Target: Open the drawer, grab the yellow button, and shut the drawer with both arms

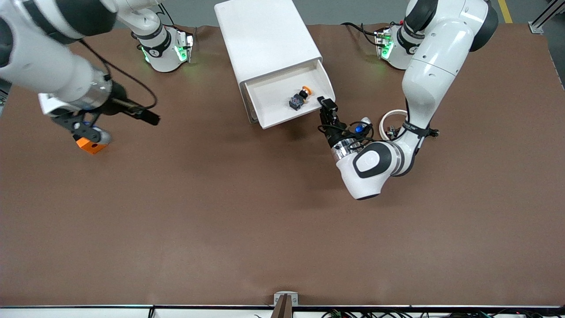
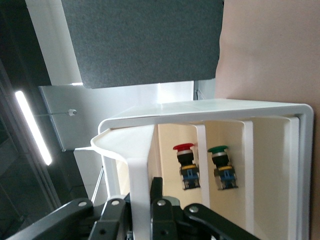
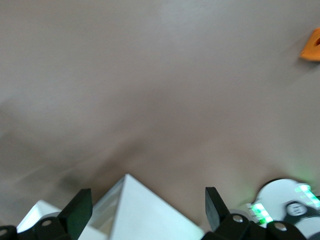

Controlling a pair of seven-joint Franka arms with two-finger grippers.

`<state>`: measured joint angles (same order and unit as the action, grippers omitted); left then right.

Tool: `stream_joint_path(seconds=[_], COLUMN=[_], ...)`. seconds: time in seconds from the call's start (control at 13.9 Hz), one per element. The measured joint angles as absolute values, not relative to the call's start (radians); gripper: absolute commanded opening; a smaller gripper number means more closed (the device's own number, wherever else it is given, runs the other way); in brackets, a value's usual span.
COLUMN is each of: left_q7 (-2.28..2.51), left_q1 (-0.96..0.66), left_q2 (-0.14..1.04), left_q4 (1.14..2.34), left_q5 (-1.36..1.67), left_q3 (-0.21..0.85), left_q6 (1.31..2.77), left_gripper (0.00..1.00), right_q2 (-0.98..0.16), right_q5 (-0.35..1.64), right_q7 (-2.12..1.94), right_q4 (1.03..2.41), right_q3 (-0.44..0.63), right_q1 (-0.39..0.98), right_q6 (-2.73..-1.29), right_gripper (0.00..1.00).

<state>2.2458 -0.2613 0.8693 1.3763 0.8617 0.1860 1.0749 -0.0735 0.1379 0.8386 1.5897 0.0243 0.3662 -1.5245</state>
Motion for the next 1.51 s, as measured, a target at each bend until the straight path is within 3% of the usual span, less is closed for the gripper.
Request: stream_joint_path(seconds=[0.22,0.29,0.36,0.43,0.5,0.57,1.15,1.51], left_q7=[2.243,2.239,2.237,2.235,2.232,2.231,2.199,2.062], left_q1=[-0.235,-0.229,-0.225,-0.223,-0.223,-0.222,-0.218,-0.211], left_q2=[0.869,0.869,0.869,0.869,0.869,0.869,0.869,0.866], left_q4=[1.360,1.358,1.357,1.357,1.356,1.354,1.336,1.259], left_q5=[0.863,0.863,0.863,0.863,0.864,0.864,0.864,0.848], left_q3=[0.186,0.186,0.185,0.185,0.185,0.185,0.185,0.182], left_q6=[1.087,1.091,1.090,1.090,1.089,1.087,1.092,1.118], left_gripper=[0.18,0.31,0.52,0.63,0.90,1.00,1.00,1.00], right_q2=[-0.085,-0.095,-0.107,-0.121,-0.135,-0.151,-0.281,-0.345], right_q5=[0.138,0.138,0.139,0.139,0.139,0.139,0.138,0.138], right_q7=[1.029,1.089,1.146,1.201,1.254,1.311,1.690,1.777], right_q4=[1.592,1.593,1.593,1.593,1.594,1.594,1.593,1.557], right_q3=[0.022,0.022,0.022,0.022,0.022,0.022,0.024,0.027], right_q1=[0.509,0.550,0.592,0.634,0.672,0.710,0.940,0.966], right_q6=[-1.618,-1.649,-1.673,-1.696,-1.720,-1.750,-1.917,-1.935], right_gripper=[1.00,1.00,1.00,1.00,1.00,1.00,1.00,1.00])
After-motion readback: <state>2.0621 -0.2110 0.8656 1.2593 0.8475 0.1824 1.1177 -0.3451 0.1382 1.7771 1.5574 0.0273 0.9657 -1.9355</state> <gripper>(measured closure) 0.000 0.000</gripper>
